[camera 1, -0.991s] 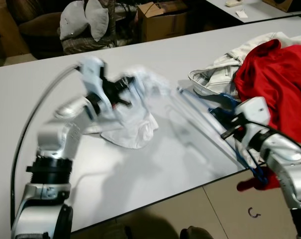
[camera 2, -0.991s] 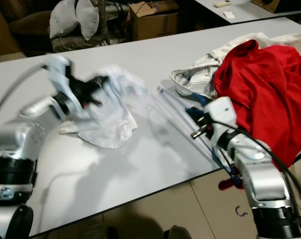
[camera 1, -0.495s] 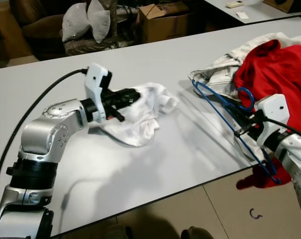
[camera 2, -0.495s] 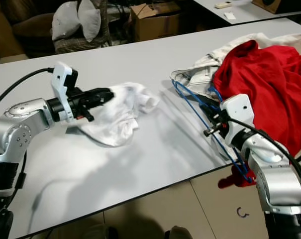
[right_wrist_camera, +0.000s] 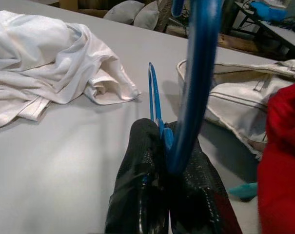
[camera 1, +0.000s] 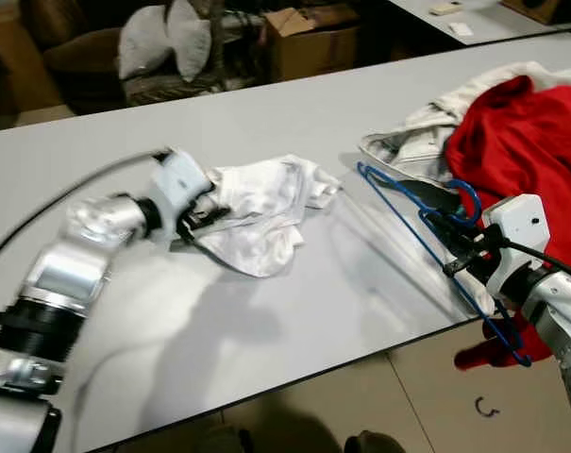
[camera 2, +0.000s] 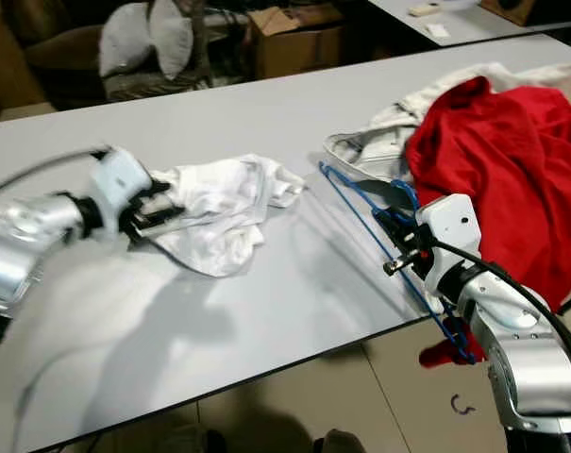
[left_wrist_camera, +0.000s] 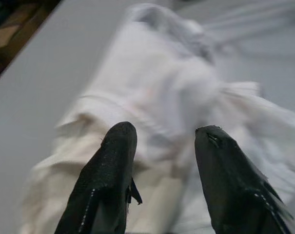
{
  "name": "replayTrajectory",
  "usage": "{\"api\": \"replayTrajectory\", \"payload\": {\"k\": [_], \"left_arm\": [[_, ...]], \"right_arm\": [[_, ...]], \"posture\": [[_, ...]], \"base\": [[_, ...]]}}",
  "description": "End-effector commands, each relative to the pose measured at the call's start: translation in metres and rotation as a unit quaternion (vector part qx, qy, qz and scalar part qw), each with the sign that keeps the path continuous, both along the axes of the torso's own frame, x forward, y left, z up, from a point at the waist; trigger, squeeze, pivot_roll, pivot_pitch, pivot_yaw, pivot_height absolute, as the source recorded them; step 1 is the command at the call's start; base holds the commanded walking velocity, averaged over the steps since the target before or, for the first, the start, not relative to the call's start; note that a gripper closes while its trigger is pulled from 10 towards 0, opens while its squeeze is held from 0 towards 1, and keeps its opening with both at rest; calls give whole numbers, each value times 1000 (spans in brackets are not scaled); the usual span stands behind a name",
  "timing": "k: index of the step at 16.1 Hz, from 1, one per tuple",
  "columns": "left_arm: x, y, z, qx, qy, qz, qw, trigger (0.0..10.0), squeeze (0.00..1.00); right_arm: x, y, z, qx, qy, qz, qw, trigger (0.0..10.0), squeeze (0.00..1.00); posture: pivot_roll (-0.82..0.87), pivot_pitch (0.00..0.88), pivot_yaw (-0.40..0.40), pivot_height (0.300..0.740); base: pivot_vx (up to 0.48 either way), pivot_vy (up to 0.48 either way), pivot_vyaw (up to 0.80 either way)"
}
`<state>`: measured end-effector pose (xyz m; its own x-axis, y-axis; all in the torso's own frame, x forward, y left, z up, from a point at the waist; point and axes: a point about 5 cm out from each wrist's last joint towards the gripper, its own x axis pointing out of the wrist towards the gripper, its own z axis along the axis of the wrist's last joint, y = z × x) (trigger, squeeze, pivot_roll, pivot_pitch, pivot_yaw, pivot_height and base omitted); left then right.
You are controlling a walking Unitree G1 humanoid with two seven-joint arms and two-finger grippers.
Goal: Hang hanger
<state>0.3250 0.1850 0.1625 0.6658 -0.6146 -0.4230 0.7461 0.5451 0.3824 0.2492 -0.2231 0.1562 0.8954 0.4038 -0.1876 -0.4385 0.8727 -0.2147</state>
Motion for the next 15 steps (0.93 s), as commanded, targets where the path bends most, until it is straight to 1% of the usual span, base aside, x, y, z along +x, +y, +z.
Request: {"api": "replayTrajectory", "payload": {"k": [1, 2, 5, 6, 7, 8, 9, 10, 13, 15], "left_arm": [[0, -6, -1, 18, 0, -35, 999, 10000, 0], [0, -9, -4, 10, 7, -43, 999, 10000, 0], [10, -20, -19, 12, -13, -23, 1000, 10000, 0], [16, -20, -23, 27, -38, 0, 999, 10000, 0], [18, -20, -24, 30, -45, 9, 998, 10000, 0], [25, -19, -25, 33, -61, 44, 997, 10000, 0], [28, -19, -24, 30, -68, 55, 996, 10000, 0], [32, -16, -19, 28, -85, 66, 994, 0, 0], [37, -13, -9, 23, -113, 71, 991, 0, 0], [38, -11, -5, 20, -122, 68, 990, 0, 0]], "right_arm": [[-2, -2, 5, 1, -10, 2, 1000, 10000, 0], [-4, -2, 6, 3, -10, 0, 1000, 10000, 0], [-7, 0, 5, 6, -9, -2, 1000, 10000, 0], [-8, 1, 5, 8, -8, -2, 1000, 10000, 0], [-8, 2, 5, 9, -8, -2, 1000, 10000, 0], [-10, 3, 4, 11, -6, -2, 1000, 10000, 0], [-10, 3, 4, 11, -5, -2, 1000, 10000, 0], [-11, 4, 4, 13, -5, -2, 1000, 10000, 0], [-12, 3, 3, 13, -2, 1, 1000, 10000, 0], [-15, 4, 1, 11, 5, 11, 1000, 10000, 0]], "posture": [[-149, 0, 81, 740], [-158, 0, 87, 740], [-165, 0, 87, 740], [-167, 0, 87, 740], [-168, 0, 87, 740], [-172, 0, 86, 740], [-174, 0, 86, 740], [-175, 0, 87, 740], [-170, 0, 78, 740], [-167, 0, 74, 740]], "base": [[0, 0, 0], [0, 0, 0], [0, 0, 0], [0, 0, 0], [0, 0, 0], [0, 0, 0], [0, 0, 0], [0, 0, 0], [0, 0, 0], [0, 0, 0]]}}
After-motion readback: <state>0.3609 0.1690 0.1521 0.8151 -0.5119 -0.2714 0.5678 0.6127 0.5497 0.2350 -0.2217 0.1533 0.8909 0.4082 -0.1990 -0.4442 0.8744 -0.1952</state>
